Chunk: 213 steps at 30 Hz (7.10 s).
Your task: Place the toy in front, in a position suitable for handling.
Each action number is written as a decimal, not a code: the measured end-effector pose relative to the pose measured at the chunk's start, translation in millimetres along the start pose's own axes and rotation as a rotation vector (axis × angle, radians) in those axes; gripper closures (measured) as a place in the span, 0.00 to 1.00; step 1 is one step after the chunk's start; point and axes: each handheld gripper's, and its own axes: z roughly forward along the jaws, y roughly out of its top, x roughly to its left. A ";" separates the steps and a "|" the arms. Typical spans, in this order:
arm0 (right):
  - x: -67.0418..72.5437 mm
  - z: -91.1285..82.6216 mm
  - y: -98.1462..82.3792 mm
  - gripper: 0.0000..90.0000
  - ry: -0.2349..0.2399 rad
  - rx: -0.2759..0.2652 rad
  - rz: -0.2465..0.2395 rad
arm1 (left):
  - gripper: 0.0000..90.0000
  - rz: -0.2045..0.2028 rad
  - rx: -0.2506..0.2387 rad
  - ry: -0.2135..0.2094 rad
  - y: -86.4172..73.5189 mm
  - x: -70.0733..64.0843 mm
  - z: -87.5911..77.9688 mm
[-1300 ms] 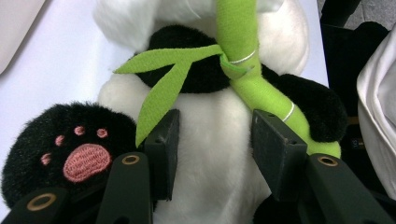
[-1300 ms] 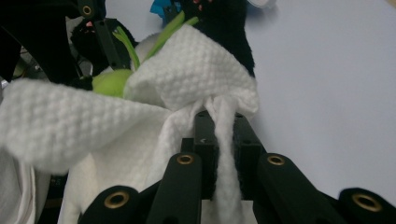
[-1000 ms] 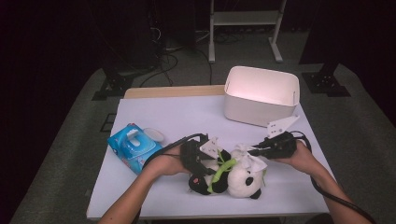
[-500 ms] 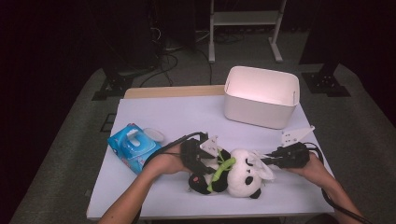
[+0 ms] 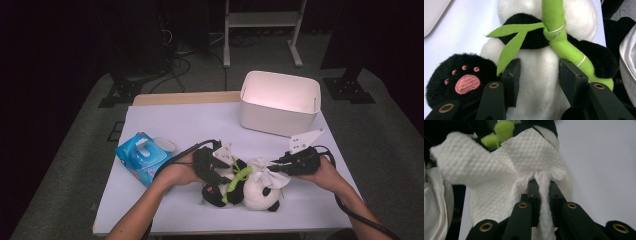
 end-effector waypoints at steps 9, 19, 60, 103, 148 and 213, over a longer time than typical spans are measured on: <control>1.9 -11.1 -3.9 0.80 -0.026 -0.015 0.022 | 0.58 0.004 0.010 -0.007 1.5 2.2 0.1; 11.1 -24.0 1.1 0.71 -0.033 -0.034 0.006 | 0.58 0.006 0.023 -0.009 3.3 3.3 0.1; 34.2 36.2 43.8 0.88 -0.007 0.036 -0.153 | 0.58 -0.011 0.000 0.005 1.9 2.5 1.6; -1.6 -5.2 -19.6 0.89 -0.097 0.036 0.055 | 0.58 -0.022 0.018 0.000 3.5 6.4 3.2; 42.2 -10.6 -43.9 0.88 -0.040 -0.007 0.038 | 0.56 -0.038 0.060 0.021 -16.8 1.3 -20.1; 42.3 -2.6 -33.7 0.90 -0.022 -0.017 -0.008 | 0.60 -0.075 0.004 -0.007 -18.7 5.5 -2.3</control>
